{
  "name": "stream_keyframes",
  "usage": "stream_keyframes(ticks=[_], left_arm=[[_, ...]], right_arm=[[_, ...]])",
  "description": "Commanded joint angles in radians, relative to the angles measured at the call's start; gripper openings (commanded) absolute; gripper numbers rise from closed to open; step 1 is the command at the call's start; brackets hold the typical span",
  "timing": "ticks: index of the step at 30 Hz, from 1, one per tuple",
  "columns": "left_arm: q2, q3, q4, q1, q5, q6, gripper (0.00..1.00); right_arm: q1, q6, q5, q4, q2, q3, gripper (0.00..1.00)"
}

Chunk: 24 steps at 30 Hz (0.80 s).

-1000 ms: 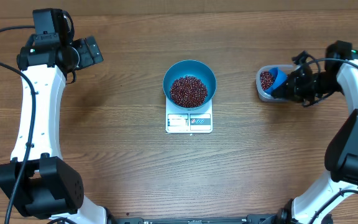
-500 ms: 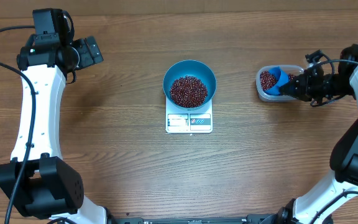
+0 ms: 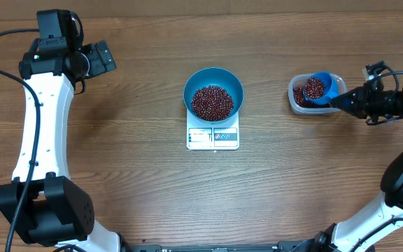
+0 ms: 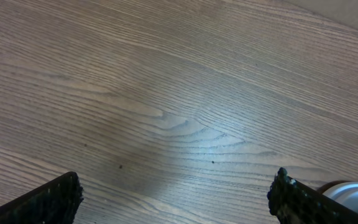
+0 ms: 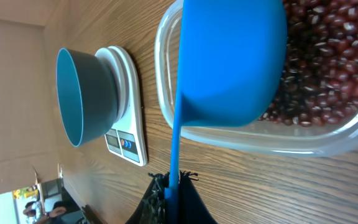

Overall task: Scoop item into bowl and weigh 150g on scale
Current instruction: 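Lift the filled scoop up out of the tub, right gripper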

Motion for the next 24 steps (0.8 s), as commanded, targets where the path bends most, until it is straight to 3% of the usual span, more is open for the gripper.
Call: stream_keyframes(ticks=[1, 24], left_arm=[[0.009, 0.007, 0.002, -0.008, 0.004, -0.003, 0.99], [0.009, 0.007, 0.002, -0.008, 0.004, -0.003, 1.00]], right_arm=[[-0.026, -0.026, -0.028, 0.000, 0.000, 0.021, 0.04], [-0.048, -0.041, -0.095, -0.035, -0.051, 0.023, 0.04]])
